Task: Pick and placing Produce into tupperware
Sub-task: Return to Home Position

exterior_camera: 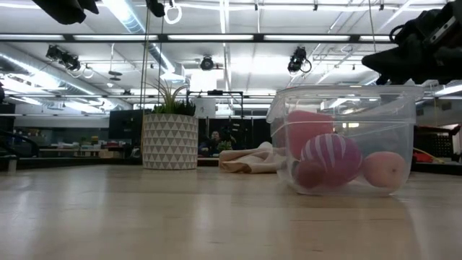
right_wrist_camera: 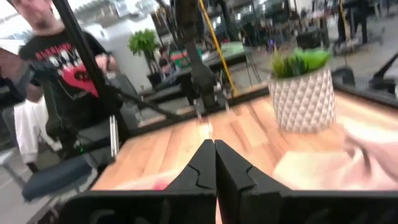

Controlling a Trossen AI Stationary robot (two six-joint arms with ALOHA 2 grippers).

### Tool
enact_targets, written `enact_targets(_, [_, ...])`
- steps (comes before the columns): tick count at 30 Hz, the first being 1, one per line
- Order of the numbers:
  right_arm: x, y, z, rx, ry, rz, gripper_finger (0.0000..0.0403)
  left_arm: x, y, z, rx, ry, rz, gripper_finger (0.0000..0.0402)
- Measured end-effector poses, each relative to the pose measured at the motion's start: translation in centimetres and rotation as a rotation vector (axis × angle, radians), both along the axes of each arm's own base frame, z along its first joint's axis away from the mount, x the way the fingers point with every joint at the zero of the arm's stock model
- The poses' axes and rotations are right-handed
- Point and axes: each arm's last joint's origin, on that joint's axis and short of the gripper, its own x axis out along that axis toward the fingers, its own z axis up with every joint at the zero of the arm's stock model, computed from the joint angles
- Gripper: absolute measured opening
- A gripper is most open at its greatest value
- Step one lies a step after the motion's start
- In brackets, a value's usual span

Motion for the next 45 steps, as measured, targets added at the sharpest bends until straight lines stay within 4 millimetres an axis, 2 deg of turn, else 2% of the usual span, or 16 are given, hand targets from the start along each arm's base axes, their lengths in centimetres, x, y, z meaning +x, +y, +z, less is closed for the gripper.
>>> enact_targets(5, [0.1, 0.1, -0.2, 0.001, 0.022, 0.014, 0.0000, 0.0, 0.0, 0.0, 0.000, 0.000, 0.000, 0.0016])
enact_targets(11, [0.2, -0.2, -0.5, 0.070, 0.051, -0.061, 0.0011, -0.1, 0.0, 0.1, 0.007, -0.002, 0.000, 0.0022])
enact_targets(14, [0.2, -0.2, -0.5, 0.090, 0.057, -0.061, 0.0020, -0.9, -0.5, 0.8, 0.102, -0.011, 0.020, 0.0016])
enact_targets(22, [0.2, -0.2, -0.5, 0.088, 0.058, -0.060, 0.0022, -5.4, -2.1, 3.8, 0.326, -0.121, 0.164, 0.0008])
enact_targets(30, [0.2, -0.2, -0.5, 0.088, 0.057, -0.060, 0.0022, -9.9, -2.8, 5.6, 0.514, -0.226, 0.309, 0.0005])
enact_targets(33, [0.2, -0.2, -0.5, 0.088, 0.057, -0.060, 0.0022, -12.0, -2.8, 5.2, 0.551, -0.270, 0.355, 0.0007])
enact_targets(38, [0.2, -0.2, -0.5, 0.087, 0.057, -0.060, 0.0022, -15.0, -2.8, 3.2, 0.586, -0.360, 0.392, 0.0006])
enact_targets(45, [0.2, -0.2, -0.5, 0.088, 0.057, -0.061, 0.0024, -16.7, -2.9, -0.3, 0.613, -0.437, 0.392, 0.0010])
